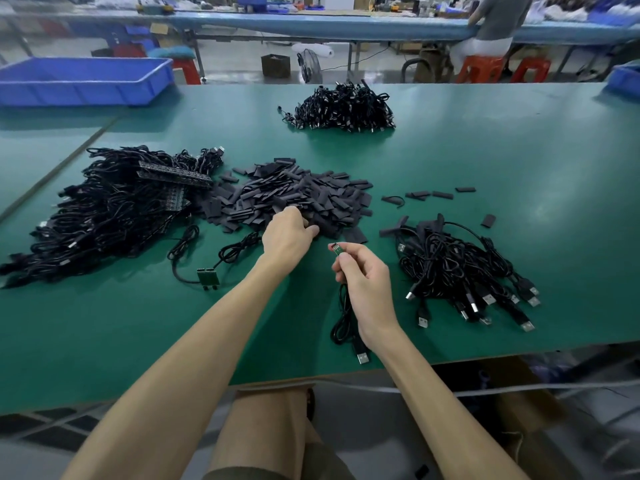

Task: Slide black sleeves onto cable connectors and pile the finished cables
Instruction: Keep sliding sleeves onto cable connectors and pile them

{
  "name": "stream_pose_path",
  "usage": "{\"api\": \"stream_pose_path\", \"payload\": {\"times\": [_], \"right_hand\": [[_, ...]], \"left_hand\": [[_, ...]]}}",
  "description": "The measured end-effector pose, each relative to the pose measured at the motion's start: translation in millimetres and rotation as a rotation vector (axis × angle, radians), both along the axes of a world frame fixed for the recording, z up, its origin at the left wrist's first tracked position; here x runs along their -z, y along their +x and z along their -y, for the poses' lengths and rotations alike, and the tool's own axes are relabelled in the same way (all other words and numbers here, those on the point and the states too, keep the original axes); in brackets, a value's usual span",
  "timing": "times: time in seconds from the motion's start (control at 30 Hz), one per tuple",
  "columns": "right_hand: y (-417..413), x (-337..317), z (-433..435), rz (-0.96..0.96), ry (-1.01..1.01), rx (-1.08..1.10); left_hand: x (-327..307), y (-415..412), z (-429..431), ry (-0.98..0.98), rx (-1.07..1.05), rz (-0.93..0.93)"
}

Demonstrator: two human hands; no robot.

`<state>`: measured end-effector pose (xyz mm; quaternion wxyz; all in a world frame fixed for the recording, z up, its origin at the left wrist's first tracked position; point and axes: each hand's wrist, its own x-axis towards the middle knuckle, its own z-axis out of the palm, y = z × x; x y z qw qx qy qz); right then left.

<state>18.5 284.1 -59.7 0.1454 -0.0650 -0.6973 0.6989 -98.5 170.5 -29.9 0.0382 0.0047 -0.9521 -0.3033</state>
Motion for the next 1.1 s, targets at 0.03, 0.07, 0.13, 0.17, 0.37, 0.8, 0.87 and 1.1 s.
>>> {"api": "stream_pose_path", "payload": {"times": [0.03,0.07,0.13,0.17,0.37,0.8,0.87,1.1], "right_hand": [[0,0,0,0.003,0.003,-0.009],[-1,0,0,0.001,0.01,-0.012],[-1,-1,1,-0.013,0.028,-0.013],[-1,-1,1,-0.022,0.03,-0.01],[-1,-1,1,-0.066,-0.001,-0.009],[-2,0,0,-0.034,0.026,0.002],[-1,0,0,-0.047,0.016,-0.005],[2,-3,0,-0.063,-0.034,-0.079]], "left_hand": [[0,1,1,0.032,-0.007,0.007],[0,2,3,0.053,-0.006,0.013],[0,4,6,0.088,0.008,0.033],[-1,5,8,0.106,0.016,0.047],[-15,31,32,0.585,0.268,0.293],[-2,60,45,0.957,0.443,0.411],[2,60,46,0.998,0.44,0.392],[9,58,53,1.268,0.357,0.304]]}}
